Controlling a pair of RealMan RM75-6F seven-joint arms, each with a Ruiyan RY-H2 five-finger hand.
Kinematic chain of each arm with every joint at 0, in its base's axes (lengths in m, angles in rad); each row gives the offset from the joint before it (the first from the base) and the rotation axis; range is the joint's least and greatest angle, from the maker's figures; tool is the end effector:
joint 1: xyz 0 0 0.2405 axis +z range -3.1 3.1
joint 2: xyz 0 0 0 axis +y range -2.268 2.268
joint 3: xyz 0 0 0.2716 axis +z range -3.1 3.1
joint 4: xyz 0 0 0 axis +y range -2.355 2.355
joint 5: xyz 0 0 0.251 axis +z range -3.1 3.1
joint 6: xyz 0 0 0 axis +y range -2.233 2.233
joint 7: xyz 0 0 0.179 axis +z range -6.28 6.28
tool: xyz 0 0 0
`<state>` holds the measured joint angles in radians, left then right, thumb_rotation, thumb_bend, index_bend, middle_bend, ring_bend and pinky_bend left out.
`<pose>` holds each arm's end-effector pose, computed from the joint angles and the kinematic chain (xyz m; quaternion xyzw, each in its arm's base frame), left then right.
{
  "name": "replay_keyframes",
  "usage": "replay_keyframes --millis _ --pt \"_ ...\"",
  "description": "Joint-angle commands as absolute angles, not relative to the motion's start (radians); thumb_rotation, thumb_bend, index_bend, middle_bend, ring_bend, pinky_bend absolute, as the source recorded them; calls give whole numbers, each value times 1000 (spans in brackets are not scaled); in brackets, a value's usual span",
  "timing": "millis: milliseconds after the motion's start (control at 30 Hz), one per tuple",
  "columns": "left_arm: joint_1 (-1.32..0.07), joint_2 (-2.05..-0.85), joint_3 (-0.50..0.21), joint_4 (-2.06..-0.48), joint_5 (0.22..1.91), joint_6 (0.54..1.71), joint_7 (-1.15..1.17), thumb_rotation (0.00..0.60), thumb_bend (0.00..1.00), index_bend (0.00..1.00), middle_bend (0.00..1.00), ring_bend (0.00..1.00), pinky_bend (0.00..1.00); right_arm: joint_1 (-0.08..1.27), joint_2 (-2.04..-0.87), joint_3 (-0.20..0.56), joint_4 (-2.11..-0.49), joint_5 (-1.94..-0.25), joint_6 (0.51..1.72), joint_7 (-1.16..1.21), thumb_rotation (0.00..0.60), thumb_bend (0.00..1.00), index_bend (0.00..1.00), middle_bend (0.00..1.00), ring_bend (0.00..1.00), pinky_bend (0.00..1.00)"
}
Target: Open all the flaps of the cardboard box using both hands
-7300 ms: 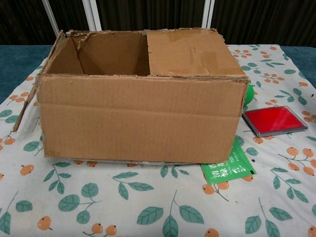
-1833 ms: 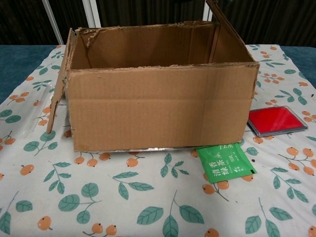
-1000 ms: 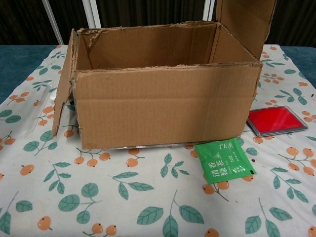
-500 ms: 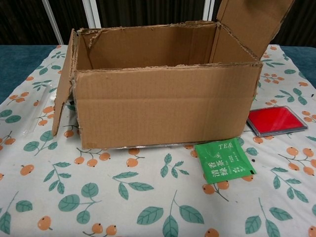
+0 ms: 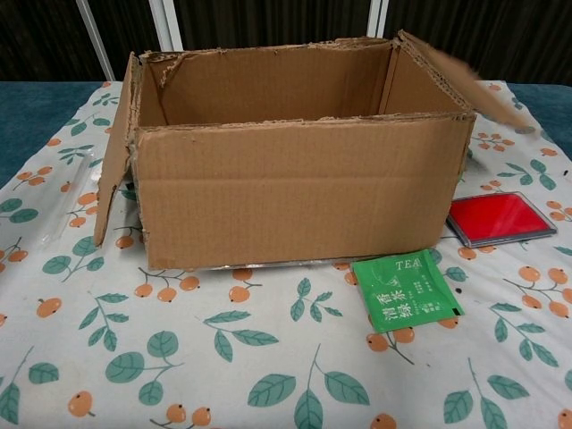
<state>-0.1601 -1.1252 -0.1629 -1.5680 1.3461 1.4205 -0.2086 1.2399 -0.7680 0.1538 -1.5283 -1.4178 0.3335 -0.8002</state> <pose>-0.3481 0.2743 0.1529 -0.5091 -0.4349 -0.4610 0.5824 -0.0472 -0.5114 0.1734 0.8490 0.2300 -0.0037 0.4757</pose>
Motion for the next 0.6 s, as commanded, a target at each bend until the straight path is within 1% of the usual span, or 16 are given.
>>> replay_keyframes --millis 33,100,200,333,367,400,467,500,600 --pt "-160 -1125 -163 -1568 1346 1420 -208 600 215 0 0 0 0 1220 -775 142 -1530 -1373 371 -840 600 706 556 421 338 261" --pt "-160 -1126 -163 -1567 1346 1420 -207 600 215 0 0 0 0 1206 -777 138 -1536 -1341 401 -858 600 686 537 409 334 261" --pt "-160 -1126 -164 -1566 1346 1422 -205 600 215 0 0 0 0 1159 -784 138 -1564 -1261 502 -879 600 651 507 385 322 260" --pt "-159 -1127 -164 -1568 1344 1425 -196 600 215 0 0 0 0 1060 -790 137 -1649 -1146 703 -905 600 586 458 344 303 259" --pt "-158 -1127 -164 -1568 1343 1425 -193 600 215 0 0 0 0 1033 -792 137 -1673 -1120 753 -909 600 562 434 329 294 259" --pt "-158 -1127 -164 -1569 1342 1426 -185 600 215 0 0 0 0 987 -796 136 -1715 -1081 832 -900 600 539 401 312 286 258" --pt "-158 -1128 -164 -1570 1340 1427 -171 600 215 0 0 0 0 932 -806 133 -1765 -1057 936 -901 600 505 333 285 269 257" --pt "-157 -1127 -163 -1571 1338 1428 -161 600 215 0 0 0 0 886 -813 134 -1795 -1037 1008 -875 600 487 289 269 256 257" --pt "-156 -1123 -157 -1574 1340 1426 -138 600 215 0 0 0 0 780 -842 118 -1853 -1048 1163 -827 600 432 169 218 212 257"
